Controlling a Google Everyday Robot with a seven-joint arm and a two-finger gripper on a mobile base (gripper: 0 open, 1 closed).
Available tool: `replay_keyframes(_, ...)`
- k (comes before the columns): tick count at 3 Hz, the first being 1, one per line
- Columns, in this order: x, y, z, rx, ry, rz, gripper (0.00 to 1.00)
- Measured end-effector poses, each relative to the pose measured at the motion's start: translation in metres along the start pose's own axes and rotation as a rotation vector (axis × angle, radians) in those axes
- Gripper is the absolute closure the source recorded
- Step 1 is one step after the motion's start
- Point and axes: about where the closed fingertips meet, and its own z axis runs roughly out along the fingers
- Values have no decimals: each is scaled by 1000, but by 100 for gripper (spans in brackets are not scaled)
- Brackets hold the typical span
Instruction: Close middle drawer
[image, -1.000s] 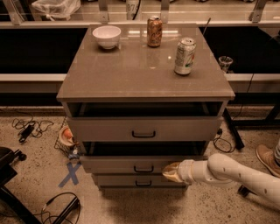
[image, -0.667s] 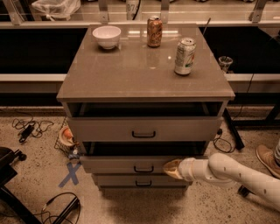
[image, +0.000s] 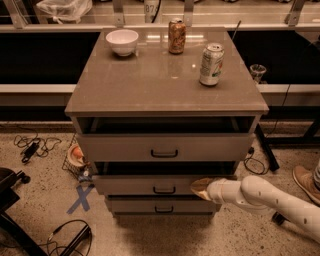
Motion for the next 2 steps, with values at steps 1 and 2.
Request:
replay_keyframes(1, 4, -22, 19, 48, -5, 8, 100)
replay_keyframes(2, 4, -22, 19, 48, -5, 8, 100)
